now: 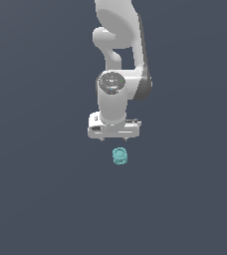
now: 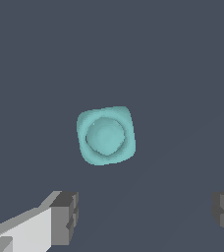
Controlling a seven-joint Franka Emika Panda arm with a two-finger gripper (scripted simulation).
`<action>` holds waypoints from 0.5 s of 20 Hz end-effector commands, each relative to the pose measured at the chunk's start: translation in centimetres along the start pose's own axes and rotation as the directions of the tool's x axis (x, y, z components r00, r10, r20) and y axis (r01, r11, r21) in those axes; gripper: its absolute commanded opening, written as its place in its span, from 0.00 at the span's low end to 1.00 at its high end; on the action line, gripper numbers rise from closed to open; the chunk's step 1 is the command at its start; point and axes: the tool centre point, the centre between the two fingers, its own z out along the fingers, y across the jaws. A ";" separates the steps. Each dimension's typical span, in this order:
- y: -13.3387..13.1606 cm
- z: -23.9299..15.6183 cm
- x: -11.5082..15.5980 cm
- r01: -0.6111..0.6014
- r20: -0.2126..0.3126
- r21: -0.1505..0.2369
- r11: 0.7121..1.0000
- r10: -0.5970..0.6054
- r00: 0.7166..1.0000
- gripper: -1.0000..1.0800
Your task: Pick up the object and move it to a goal position.
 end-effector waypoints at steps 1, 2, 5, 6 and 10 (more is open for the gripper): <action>-0.4 0.6 0.6 0.039 -0.005 -0.005 0.999 -0.039 0.999 0.96; -0.6 0.9 0.9 0.060 -0.008 -0.008 0.998 -0.060 0.998 0.96; -1.3 2.1 2.1 0.133 -0.018 -0.017 0.991 -0.133 0.991 0.96; -1.6 2.5 2.4 0.156 -0.021 -0.020 0.988 -0.156 0.988 0.96; -2.4 3.7 3.5 0.225 -0.030 -0.028 0.974 -0.226 0.974 0.96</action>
